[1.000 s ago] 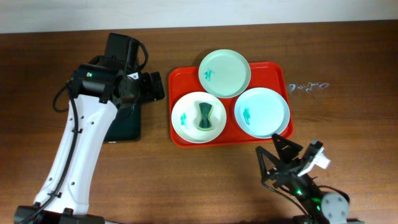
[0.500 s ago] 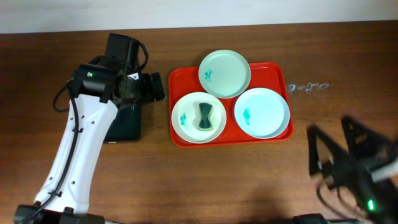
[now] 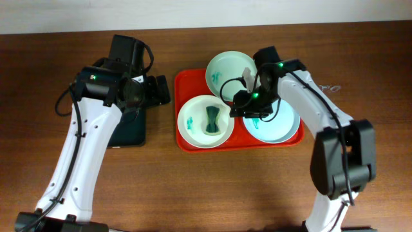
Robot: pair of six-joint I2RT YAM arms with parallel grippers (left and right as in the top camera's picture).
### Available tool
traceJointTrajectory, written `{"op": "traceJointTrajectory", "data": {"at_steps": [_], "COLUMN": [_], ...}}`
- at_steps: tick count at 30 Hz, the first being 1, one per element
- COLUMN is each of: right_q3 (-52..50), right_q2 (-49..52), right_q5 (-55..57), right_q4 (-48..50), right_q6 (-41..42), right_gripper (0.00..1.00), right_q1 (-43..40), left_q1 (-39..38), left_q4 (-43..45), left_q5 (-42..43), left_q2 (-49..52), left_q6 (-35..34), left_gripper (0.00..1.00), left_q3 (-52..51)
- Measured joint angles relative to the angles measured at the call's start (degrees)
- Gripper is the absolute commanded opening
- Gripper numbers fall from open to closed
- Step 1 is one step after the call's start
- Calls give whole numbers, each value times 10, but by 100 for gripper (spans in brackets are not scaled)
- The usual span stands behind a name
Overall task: Clean dirty plates on tray and stack at the side
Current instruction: 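Reach the right gripper to the white plate rim and grasp it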
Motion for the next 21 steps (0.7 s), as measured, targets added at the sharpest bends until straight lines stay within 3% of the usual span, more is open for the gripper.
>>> {"op": "traceJointTrajectory", "data": {"at_steps": [5,7,18,21], "right_q3": [0,0,-74,-82], "right_q2": [38,40,43,45], "right_q5": [0,0,1,2], "right_q4": [42,45,146,158], "right_q6": [-47,-50,-44,-38], "right_gripper": [46,38,37,37], "right_q1": [0,0,11,11], "left_q1": [0,0,0,-7], "left_q4": [0,0,6,41], "left_q5": [0,0,15,21], "left_q2": [0,0,0,0], "left_q6": [0,0,0,0], "left_gripper": [99,99,100,88], "left_q3": [0,0,-7,-46]}}
